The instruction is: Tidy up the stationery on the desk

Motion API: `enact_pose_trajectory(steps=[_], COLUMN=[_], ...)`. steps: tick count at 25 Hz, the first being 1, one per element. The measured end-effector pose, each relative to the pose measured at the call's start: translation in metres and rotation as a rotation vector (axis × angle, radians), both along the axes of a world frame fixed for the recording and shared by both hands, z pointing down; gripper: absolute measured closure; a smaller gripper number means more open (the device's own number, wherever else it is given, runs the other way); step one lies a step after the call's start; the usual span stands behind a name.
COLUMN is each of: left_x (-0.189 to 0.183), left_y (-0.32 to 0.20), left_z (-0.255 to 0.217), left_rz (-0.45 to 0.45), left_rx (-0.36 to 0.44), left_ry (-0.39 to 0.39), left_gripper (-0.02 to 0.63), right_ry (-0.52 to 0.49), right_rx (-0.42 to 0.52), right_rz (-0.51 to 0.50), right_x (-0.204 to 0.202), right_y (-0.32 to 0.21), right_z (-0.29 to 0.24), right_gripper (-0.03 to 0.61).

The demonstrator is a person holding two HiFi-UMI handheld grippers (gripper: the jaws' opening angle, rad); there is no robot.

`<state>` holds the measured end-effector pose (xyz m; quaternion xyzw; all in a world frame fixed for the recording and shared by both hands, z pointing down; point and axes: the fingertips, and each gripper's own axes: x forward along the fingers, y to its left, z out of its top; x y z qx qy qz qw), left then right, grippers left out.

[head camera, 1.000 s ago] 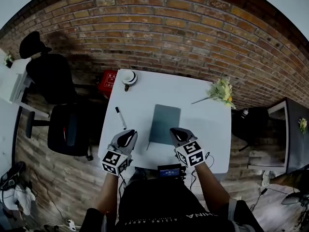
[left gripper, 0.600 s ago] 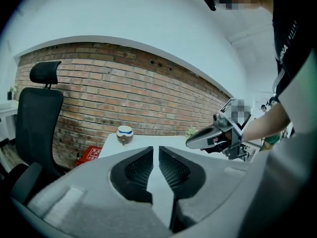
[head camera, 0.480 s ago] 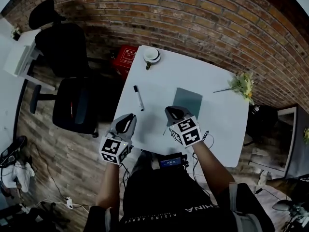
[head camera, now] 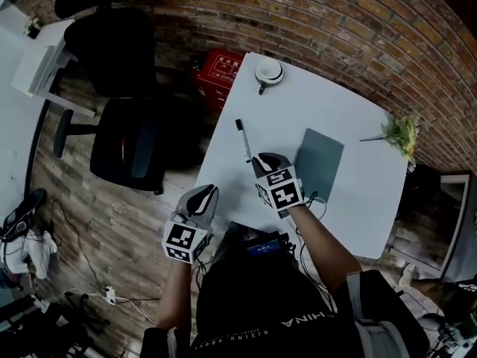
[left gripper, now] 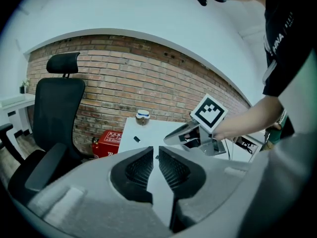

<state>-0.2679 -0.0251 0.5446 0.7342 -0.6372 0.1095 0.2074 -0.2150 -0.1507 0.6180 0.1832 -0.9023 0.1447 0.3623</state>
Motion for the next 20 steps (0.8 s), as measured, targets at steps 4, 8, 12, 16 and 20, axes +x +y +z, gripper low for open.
enact_pose_trajectory(steps=[4, 8, 12, 16, 20], left_x=[-0.019, -0.037, -0.046, -0.046, -0.042], left_y=[0.014, 0.026, 0.032, 0.031, 0.025], left_z=[0.014, 0.024, 0.031, 0.035, 0.035], left_rz=[-0.024, -0.047, -0.056, -0.045, -0.030], left_rx=[-0.032, -0.059, -0.071, -0.078, -0.075], left_ry=[0.007, 0.010, 0.021, 0.029, 0.029], left_gripper=[0.571, 0.572, 0.572, 0.571, 0.572], right_ry=[0.039, 0.079, 0.134, 0.163, 0.171], right_rx=[-0.017, -0.029, -0.028, -0.027, -0.034], right_rz=[0.033, 0.069, 0.097, 0.108, 0.098], right_x=[-0.019, -0.032, -0.037, -0.040, -0.041], right_y=[-0.007, -0.009, -0.010, -0.009, -0.008], right_z=[0.022, 0.043, 0.059, 0.066, 0.066], right_gripper=[0.488, 0.474, 0.474, 0.476, 0.502])
